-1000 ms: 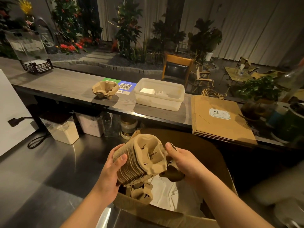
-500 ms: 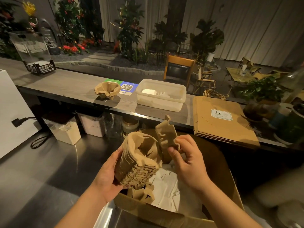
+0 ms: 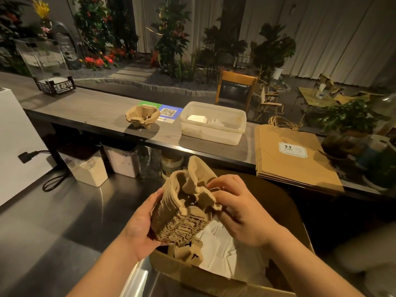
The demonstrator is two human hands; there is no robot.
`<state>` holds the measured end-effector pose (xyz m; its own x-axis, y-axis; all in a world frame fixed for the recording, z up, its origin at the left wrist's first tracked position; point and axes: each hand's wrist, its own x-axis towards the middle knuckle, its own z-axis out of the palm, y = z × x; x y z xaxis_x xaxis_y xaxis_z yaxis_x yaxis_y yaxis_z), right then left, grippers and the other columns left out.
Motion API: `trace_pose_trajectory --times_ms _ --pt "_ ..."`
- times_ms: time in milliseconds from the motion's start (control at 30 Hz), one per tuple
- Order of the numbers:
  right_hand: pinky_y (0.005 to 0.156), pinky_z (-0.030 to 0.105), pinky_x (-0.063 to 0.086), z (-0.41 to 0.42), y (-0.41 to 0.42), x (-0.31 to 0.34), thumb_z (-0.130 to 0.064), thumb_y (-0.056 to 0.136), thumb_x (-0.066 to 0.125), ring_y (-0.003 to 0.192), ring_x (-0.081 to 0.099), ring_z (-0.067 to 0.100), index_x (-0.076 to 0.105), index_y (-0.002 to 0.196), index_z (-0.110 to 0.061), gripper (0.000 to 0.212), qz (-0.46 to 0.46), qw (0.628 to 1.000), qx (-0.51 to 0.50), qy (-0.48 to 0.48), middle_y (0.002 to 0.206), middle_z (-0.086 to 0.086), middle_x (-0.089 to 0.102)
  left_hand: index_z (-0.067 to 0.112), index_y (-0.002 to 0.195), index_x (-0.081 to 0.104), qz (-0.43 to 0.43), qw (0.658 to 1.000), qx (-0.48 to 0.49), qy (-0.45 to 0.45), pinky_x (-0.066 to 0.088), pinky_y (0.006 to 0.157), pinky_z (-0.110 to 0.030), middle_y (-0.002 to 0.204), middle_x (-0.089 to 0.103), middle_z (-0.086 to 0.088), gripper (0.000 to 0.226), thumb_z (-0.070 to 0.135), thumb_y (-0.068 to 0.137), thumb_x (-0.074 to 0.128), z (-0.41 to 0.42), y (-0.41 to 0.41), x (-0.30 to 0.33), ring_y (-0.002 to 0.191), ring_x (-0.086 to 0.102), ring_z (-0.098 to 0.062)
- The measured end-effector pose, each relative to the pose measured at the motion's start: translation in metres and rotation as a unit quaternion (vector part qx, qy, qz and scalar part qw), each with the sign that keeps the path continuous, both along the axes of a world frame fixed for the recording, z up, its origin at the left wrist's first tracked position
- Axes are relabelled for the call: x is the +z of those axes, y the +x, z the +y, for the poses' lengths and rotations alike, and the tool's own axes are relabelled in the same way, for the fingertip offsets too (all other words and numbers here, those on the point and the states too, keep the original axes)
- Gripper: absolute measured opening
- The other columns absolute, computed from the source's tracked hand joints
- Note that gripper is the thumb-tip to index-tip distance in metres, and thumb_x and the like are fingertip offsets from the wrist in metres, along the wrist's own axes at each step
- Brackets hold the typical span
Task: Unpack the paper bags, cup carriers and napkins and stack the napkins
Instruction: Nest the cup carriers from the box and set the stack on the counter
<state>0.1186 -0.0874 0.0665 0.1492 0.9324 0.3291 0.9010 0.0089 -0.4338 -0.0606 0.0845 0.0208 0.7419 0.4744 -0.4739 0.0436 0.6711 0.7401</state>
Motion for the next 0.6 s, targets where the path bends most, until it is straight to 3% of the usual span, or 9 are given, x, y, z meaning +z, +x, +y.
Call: trace_pose_trajectory --times_ms 200,300,433,500,600 --pt "0.113 0.027 0.033 0.007 -0.007 0.006 -0.058 0.098 0.041 0.140 0.031 0.010 0.067 0.118 -0.028 0.045 0.037 0.998 0.021 -0.050 0.134 -0.017 0.049 0.028 0.130 0.070 -0.002 1.000 -0.014 0.003 0.053 0.095 -0.055 0.130 0.069 -0.019 0.064 0.067 0.083 0.051 0.006 -0.001 0.002 0.126 0.058 -0.045" --pt "0.113 0.029 0.034 0.014 -0.010 0.001 -0.055 0.105 0.030 0.137 0.033 0.007 0.065 0.126 -0.029 0.048 0.017 0.998 0.023 -0.054 0.131 -0.016 0.053 0.029 0.123 0.075 0.003 1.000 -0.020 0.022 0.051 0.097 -0.054 0.125 0.072 -0.018 0.061 0.068 0.082 0.050 0.006 0.000 0.006 0.122 0.060 -0.042" --pt "0.114 0.035 0.034 0.027 -0.011 0.001 -0.050 0.107 0.031 0.139 0.029 0.007 0.065 0.128 -0.032 0.045 0.021 0.999 0.021 -0.046 0.135 -0.015 0.050 0.033 0.120 0.076 -0.001 0.999 0.001 0.042 0.054 0.093 -0.052 0.121 0.074 -0.014 0.058 0.068 0.083 0.048 0.010 0.000 0.010 0.121 0.061 -0.041" --pt "0.116 0.036 0.029 0.029 -0.010 -0.002 -0.046 0.105 0.034 0.144 0.026 0.015 0.064 0.130 -0.034 0.041 0.056 0.998 0.016 0.010 0.142 -0.014 0.045 0.036 0.121 0.075 -0.016 0.998 0.017 0.051 0.054 0.091 -0.053 0.121 0.074 -0.012 0.056 0.067 0.083 0.048 0.012 0.000 0.012 0.121 0.062 -0.040" --pt "0.109 0.037 0.037 0.033 -0.008 -0.022 -0.042 0.102 0.037 0.134 0.042 0.018 0.058 0.129 -0.038 0.035 0.170 0.967 -0.090 0.167 0.134 -0.015 0.050 0.038 0.129 0.070 -0.038 0.997 0.041 0.050 0.053 0.090 -0.053 0.124 0.074 -0.011 0.058 0.065 0.082 0.048 0.018 -0.001 0.011 0.122 0.061 -0.041"
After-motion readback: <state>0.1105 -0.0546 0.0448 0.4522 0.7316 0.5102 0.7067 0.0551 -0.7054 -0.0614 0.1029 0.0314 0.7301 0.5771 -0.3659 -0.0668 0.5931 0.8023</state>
